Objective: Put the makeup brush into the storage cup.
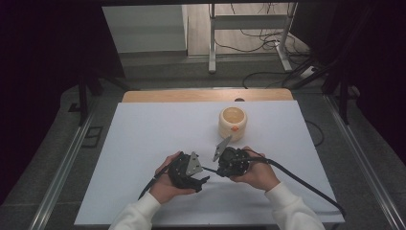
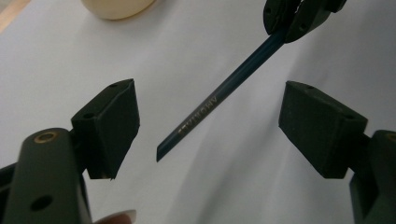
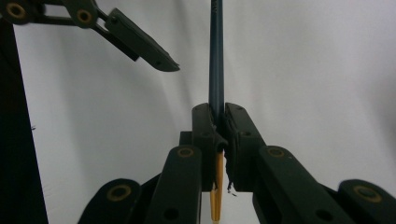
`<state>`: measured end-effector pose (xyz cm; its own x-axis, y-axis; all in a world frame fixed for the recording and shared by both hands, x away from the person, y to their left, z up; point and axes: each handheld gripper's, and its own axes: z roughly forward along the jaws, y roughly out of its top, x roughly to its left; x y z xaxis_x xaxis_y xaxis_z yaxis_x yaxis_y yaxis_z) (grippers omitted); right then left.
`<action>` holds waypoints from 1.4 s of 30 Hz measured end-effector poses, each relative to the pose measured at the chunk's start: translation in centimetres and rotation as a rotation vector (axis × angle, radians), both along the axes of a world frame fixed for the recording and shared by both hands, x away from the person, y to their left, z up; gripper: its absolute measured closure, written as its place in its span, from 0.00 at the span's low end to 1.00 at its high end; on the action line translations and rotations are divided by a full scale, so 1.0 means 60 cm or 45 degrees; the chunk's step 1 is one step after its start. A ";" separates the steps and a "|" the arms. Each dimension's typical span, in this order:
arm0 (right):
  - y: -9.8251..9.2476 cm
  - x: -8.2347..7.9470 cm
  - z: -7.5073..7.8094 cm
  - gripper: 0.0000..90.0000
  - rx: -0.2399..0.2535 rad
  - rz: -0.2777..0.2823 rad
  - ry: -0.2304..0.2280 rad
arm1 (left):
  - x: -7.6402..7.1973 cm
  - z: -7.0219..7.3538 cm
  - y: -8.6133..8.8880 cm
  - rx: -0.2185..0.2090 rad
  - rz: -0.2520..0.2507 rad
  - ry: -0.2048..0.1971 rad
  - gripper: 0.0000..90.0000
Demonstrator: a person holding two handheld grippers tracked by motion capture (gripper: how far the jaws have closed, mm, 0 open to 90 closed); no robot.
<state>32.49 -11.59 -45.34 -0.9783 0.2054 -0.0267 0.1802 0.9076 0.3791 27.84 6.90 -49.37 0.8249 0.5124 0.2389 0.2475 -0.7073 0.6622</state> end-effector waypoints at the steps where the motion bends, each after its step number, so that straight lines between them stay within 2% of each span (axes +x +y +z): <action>1: 0.000 0.000 0.000 0.93 -0.001 0.001 0.001 | 0.000 -0.001 -0.002 0.001 -0.001 -0.005 0.24; 7: 0.001 -0.002 0.000 0.93 -0.004 -0.001 0.000 | -0.003 -0.004 -0.007 0.036 -0.026 -0.036 0.35; 14: 0.001 -0.002 0.001 0.93 0.000 -0.003 0.002 | -0.007 -0.006 -0.011 0.064 -0.070 -0.047 0.49; 17: 0.001 -0.002 0.000 0.93 0.004 0.004 0.007 | -0.010 -0.008 -0.013 0.064 -0.074 -0.053 0.58; 20: 0.001 -0.002 0.001 0.93 0.009 0.013 0.011 | -0.010 -0.008 -0.012 0.089 -0.090 -0.060 0.67; 22: 0.001 -0.003 0.002 0.93 0.012 0.009 0.015 | -0.010 -0.008 -0.011 0.094 -0.094 -0.052 0.74; 27: -0.001 -0.004 0.009 0.91 0.022 0.019 0.004 | -0.012 -0.007 -0.012 0.124 -0.145 -0.034 0.83; 30: -0.003 -0.004 0.014 0.89 0.054 0.008 -0.014 | -0.015 -0.007 -0.015 0.134 -0.192 -0.018 0.89; 33: -0.006 -0.003 0.021 0.87 0.094 -0.009 -0.044 | -0.017 -0.008 -0.018 0.120 -0.215 -0.004 0.93; 35: -0.007 -0.003 0.024 0.86 0.114 -0.025 -0.058 | -0.017 -0.007 -0.017 0.115 -0.210 -0.002 0.94; 40: -0.010 -0.002 0.032 0.75 0.154 -0.089 -0.098 | -0.016 -0.004 -0.013 0.103 -0.206 0.004 0.94; 42: -0.013 0.000 0.036 0.70 0.188 -0.118 -0.104 | -0.016 -0.004 -0.012 0.097 -0.201 0.006 0.94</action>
<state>32.48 -12.39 -43.18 -0.9509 0.3018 -0.0684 0.2232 0.8219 0.5241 26.90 6.20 -49.58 0.8948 0.3572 0.2677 0.1329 -0.7857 0.6042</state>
